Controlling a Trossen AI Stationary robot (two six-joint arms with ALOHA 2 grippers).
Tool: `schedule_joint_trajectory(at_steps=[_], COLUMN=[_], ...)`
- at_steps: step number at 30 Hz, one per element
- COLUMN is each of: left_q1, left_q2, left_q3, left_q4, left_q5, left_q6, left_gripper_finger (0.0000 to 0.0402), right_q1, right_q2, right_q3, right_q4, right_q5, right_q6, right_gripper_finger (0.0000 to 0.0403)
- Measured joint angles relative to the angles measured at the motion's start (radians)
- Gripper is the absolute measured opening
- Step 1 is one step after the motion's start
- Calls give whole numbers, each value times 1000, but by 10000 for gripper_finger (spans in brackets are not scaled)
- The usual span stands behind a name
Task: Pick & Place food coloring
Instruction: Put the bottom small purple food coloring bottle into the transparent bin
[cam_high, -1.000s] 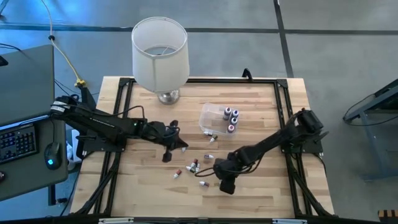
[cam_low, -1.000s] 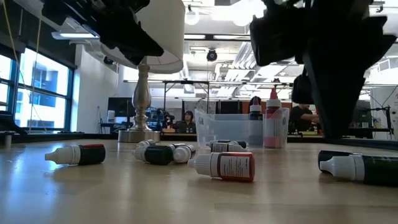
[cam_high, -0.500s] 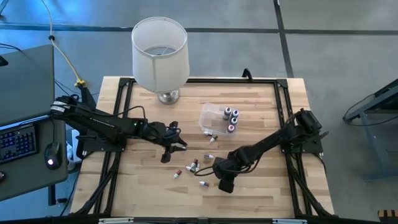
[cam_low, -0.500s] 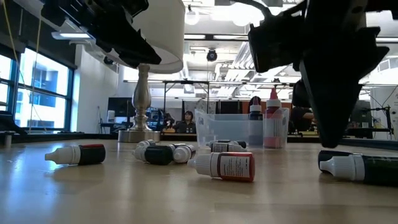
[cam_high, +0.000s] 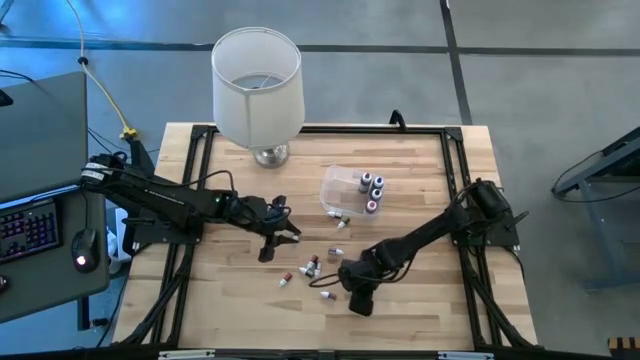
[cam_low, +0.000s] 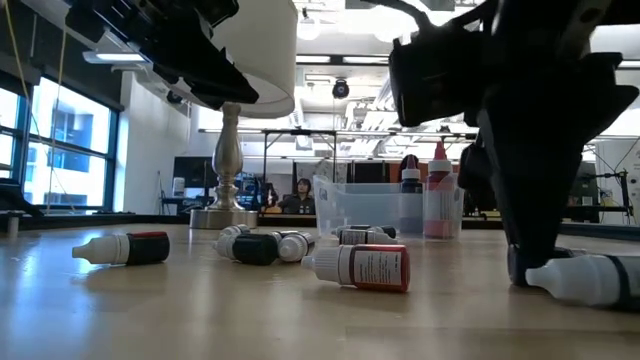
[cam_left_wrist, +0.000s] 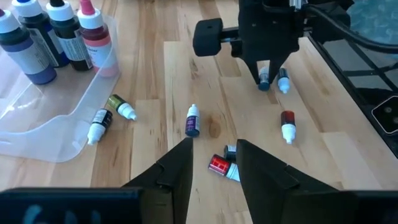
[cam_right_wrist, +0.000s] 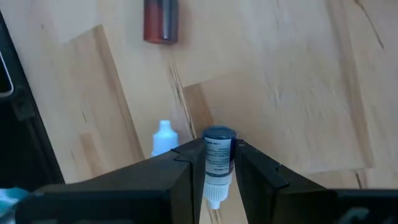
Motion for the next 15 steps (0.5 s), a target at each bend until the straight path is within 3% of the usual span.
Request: schedule_joint_trajectory(at_steps=[7, 15], left_q1=[0, 0], left_q2=[0, 0], left_q3=[0, 0], left_q4=[0, 1], left_q5=[0, 1], left_q6=[0, -1], left_gripper_finger=[122, 122], right_q1=[27, 27], right_q2=[2, 5], right_q3=[-2, -5], right_q4=[10, 70], right_q5=[40, 3], right_q6=[-96, -192], right_gripper_finger=[84, 159])
